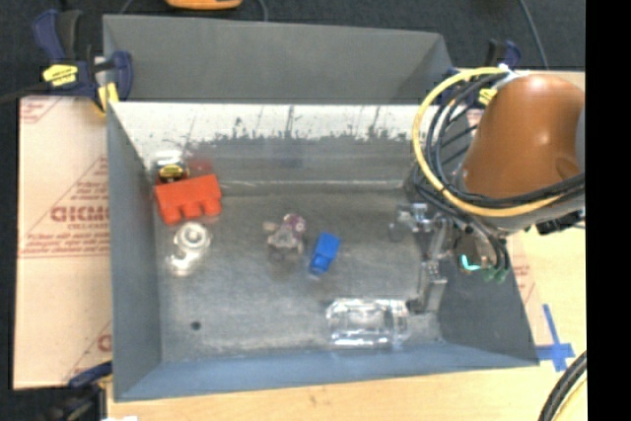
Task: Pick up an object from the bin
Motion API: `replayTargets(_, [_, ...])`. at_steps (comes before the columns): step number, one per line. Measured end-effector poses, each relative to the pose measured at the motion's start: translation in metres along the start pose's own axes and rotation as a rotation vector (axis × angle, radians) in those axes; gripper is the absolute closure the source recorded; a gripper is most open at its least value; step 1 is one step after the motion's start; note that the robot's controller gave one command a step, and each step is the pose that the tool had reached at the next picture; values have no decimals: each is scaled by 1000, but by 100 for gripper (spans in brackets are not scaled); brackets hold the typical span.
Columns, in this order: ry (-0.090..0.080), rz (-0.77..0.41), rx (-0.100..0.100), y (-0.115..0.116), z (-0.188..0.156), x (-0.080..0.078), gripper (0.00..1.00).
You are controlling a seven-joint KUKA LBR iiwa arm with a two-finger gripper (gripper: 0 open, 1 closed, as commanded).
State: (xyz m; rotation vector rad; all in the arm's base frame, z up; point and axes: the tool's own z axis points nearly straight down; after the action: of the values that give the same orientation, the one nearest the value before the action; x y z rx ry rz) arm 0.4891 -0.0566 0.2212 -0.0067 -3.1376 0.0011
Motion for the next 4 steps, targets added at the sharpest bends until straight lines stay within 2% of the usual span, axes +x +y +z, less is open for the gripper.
replayTargets(1, [-10, 25, -3, 55, 66, -116, 0])
replayTargets(2, [-5, -175, 0, 77, 149, -161, 0])
replayTargets(3, [-13, -304, 2, 93, 146, -136, 0])
replayTargets(4, [-12, -201, 0, 89, 146, -136, 0])
